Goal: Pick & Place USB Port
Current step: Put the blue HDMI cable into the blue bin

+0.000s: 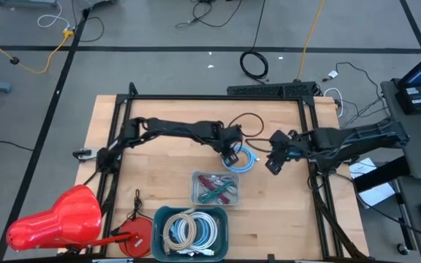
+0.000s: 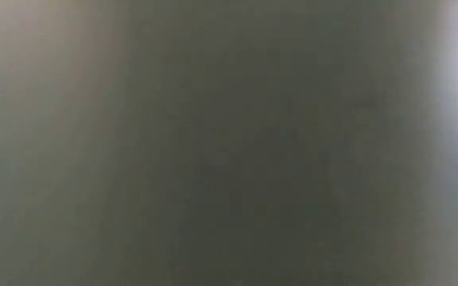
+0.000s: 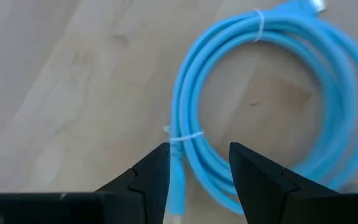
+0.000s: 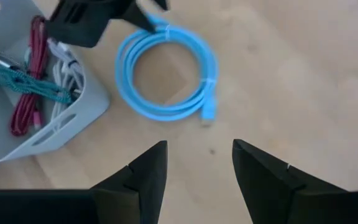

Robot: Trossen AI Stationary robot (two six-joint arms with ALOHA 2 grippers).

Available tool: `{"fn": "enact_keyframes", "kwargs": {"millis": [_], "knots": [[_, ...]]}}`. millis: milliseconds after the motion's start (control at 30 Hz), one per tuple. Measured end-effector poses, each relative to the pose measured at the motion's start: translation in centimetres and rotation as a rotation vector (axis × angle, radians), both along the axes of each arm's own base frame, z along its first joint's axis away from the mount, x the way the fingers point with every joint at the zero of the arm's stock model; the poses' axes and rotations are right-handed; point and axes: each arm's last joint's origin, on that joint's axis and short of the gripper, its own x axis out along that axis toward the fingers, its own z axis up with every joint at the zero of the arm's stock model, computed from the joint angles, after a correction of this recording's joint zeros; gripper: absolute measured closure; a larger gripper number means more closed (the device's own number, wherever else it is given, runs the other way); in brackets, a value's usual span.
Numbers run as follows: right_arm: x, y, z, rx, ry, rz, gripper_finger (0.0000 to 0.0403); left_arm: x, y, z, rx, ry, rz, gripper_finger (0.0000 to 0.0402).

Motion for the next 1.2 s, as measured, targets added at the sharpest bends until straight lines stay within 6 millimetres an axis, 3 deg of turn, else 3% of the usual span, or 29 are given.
{"fn": "enact_keyframes", "kwargs": {"millis": [200, 367, 733, 800, 867, 933, 1100, 1200], "knots": [[0.5, 0.3, -3.7, 0.105, -0.026, -0.006, 0.023, 1.0, -0.1, -0.8, 0.031, 0.012, -0.022, 0.0234], [0.1, 0.5, -5.3, 0.169, 0.016, -0.018, 0.0233, 1.3, 0.1, -2.0, 0.033, 0.022, -0.016, 0.0234], [-0.3, 0.5, -4.7, 0.183, -0.055, -0.031, 0.0234, 1.9, 0.9, -5.7, -0.04, 0.065, 0.018, 0.0238], [-0.4, 0.5, -4.4, 0.185, -0.079, -0.032, 0.0234, 1.6, 0.9, -5.9, -0.054, 0.088, 0.044, 0.0263], [-0.5, 0.4, -4.3, 0.177, -0.088, -0.038, 0.0234, 1.5, 0.9, -5.9, -0.058, 0.103, 0.053, 0.0317], [-0.6, 0.3, -4.2, 0.162, -0.097, -0.046, 0.0234, 1.3, 1.0, -5.3, -0.058, 0.099, 0.037, 0.0361], [-0.6, 0.2, -4.1, 0.123, -0.111, -0.067, 0.0234, 0.3, 1.9, -2.8, -0.063, 0.097, 0.076, 0.0361], [-0.6, 0.2, -4.1, 0.122, -0.112, -0.072, 0.0234, -0.6, 2.4, 0.7, -0.05, 0.045, 0.097, 0.0361]]}}
